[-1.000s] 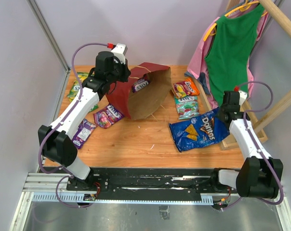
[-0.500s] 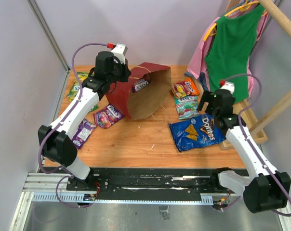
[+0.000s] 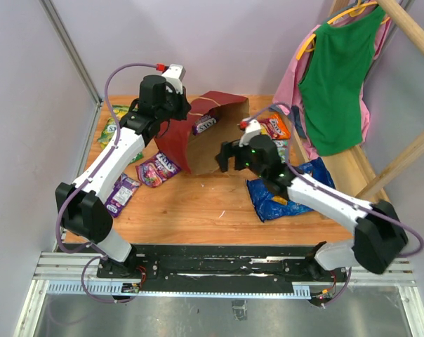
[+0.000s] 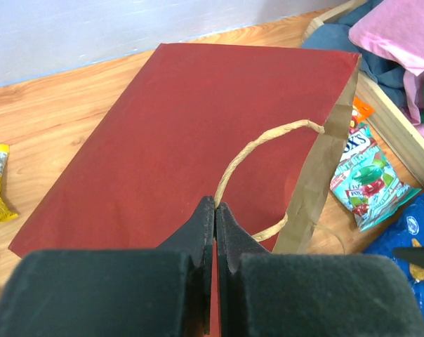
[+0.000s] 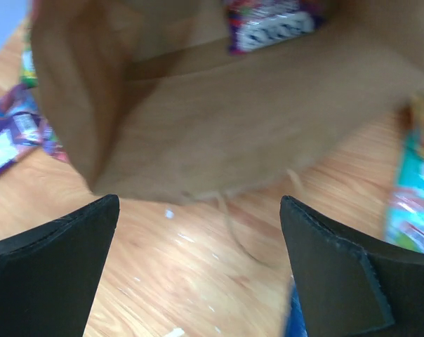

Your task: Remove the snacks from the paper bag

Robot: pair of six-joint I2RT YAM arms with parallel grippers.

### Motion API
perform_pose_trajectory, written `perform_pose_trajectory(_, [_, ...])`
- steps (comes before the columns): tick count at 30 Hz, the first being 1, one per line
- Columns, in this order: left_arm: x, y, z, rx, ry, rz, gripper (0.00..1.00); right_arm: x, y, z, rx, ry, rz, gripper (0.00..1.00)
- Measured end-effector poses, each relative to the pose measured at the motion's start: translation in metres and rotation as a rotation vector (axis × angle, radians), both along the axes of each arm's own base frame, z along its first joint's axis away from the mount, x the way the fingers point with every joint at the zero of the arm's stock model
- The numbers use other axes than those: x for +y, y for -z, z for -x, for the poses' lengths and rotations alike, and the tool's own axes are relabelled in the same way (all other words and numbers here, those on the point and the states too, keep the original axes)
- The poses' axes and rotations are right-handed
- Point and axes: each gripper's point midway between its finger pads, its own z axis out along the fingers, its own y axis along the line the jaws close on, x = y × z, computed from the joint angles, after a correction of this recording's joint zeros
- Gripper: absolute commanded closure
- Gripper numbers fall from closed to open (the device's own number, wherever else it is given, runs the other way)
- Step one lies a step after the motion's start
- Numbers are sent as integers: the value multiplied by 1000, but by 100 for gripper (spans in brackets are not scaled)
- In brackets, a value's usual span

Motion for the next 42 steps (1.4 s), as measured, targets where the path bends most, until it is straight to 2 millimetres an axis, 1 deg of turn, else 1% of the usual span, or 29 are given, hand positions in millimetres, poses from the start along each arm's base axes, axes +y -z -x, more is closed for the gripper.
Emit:
perform_pose_trajectory(1, [0,1,0,2,-1,-1,99,22,2,0,6,-49,-13,3])
perform_pose_trajectory(2, [0,1,1,5,-1,-2,100,39,3,-2,13,-80,-31,4])
perform_pose_trajectory(3, [1,1,1,6,-2,-3,99,52,4,-6,20,-102,-51,6])
perform_pose_trajectory(5, [1,3,1,11,-4,-6,99,70,6,-15,32,-119,-93,7])
perform_pose_trajectory(6, [1,3,1,14,-5,-8,99,83,7,-22,41,-129,-128,7])
perform_pose_trajectory(7, [2,4,1,15,-6,-9,99,85,8,-24,43,-129,-136,8])
perform_pose_trajectory(12, [2,8,3,25,-5,-12,99,117,11,-51,51,-112,-244,5])
perform_pose_trajectory(15, [1,9,4,29,1,-11,99,129,24,-65,67,-89,-281,3])
perform_pose_trajectory(17, [0,9,4,31,9,-7,99,135,41,-76,83,-65,-284,0])
perform_pose_trajectory(21, [-2,9,6,34,20,-1,99,139,75,-96,99,0,-244,2])
perform_pose_trajectory(24, [-3,10,7,38,26,2,99,144,92,-115,93,38,-203,2])
perform_pose_trajectory(26, [-4,10,7,41,30,6,99,152,97,-133,85,53,-190,2])
perform_pose_trajectory(30, [-5,10,9,48,36,14,99,170,94,-164,66,66,-210,2])
perform_pose_trajectory(33, [-5,9,9,46,36,17,99,177,97,-182,68,91,-209,1])
perform_pose_trajectory(36, [-5,6,11,41,36,21,99,181,105,-193,75,119,-199,2])
perform_pose_trajectory(37, [-5,5,11,42,37,21,99,180,110,-195,84,132,-188,1])
perform_pose_trajectory(40, [-6,3,13,40,44,26,99,176,128,-198,114,168,-149,2])
perform_pose_trajectory(42, [-6,2,14,40,47,28,99,171,137,-197,133,184,-120,2])
